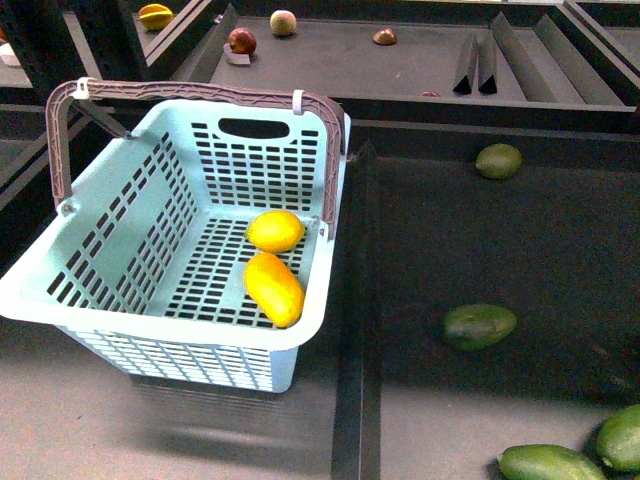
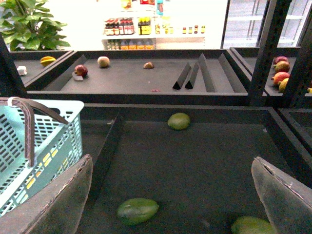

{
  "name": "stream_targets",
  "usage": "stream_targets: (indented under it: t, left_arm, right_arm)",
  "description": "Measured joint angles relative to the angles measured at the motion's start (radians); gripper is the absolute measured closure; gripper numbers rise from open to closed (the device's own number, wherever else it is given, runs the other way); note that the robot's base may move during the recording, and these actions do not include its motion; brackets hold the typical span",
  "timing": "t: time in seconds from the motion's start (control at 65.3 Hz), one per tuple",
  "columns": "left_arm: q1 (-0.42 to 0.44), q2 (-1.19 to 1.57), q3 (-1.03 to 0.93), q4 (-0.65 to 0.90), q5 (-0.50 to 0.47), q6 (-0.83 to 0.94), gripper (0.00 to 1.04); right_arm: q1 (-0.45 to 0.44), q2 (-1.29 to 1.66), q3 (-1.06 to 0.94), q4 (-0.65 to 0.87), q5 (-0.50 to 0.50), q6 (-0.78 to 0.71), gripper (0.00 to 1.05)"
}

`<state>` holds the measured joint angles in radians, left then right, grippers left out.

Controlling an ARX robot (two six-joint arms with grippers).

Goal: Pick lemon and mango into basket

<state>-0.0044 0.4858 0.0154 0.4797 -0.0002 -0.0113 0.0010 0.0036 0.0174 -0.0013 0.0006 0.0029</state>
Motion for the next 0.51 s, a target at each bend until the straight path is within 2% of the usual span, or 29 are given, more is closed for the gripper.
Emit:
stream_targets:
  t: [0.505]
  left_arm:
    - [0.0,-0.265,0.0,-0.257,0.0,0.0,1.01]
  right_arm:
    - [0.0,0.0,0.0,0.0,0.0,0.0,0.09]
